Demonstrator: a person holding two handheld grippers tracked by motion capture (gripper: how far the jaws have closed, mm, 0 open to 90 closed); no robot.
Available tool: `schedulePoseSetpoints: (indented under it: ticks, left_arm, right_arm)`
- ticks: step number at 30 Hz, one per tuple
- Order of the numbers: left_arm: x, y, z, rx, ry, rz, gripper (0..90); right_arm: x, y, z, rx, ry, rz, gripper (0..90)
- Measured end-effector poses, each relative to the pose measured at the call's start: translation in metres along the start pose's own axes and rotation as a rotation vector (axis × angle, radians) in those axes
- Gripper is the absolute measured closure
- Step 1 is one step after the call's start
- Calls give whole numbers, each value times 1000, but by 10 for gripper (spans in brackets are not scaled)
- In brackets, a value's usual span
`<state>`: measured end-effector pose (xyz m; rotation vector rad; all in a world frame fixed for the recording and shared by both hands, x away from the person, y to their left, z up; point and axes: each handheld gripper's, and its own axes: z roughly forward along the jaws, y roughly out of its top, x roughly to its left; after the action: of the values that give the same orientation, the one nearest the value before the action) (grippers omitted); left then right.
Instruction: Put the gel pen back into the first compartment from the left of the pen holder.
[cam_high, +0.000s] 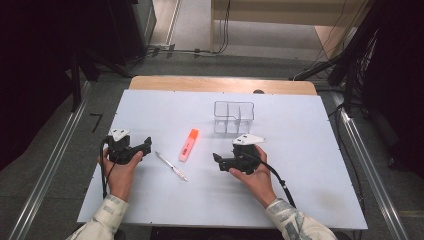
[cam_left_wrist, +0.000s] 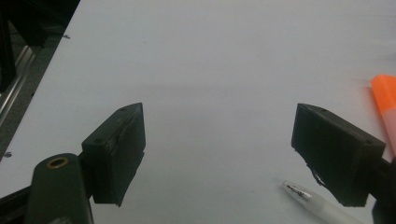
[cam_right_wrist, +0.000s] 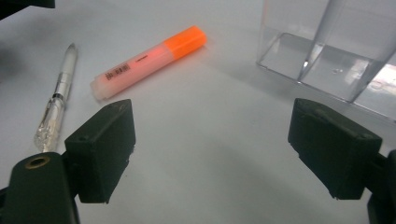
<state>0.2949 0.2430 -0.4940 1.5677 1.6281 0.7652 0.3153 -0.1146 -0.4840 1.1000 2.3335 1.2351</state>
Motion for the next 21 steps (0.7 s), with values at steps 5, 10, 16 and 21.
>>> schedulePoseSetpoints:
  ticks: [5,10,16,21]
  left_arm:
    - [1,0,0,2,-5,-7,184]
    - [1,0,0,2,-4,-8,184]
    - [1,0,0,1,-5,-8,184]
    - [2,0,1,9,-15,-22,184]
  right_arm:
    - [6,0,4,6,7,-11,134]
    - [13,0,9,8,23,-18,134]
    - [24,2,15,14,41,-25,134]
    - [32,3,20,19,59,-35,133]
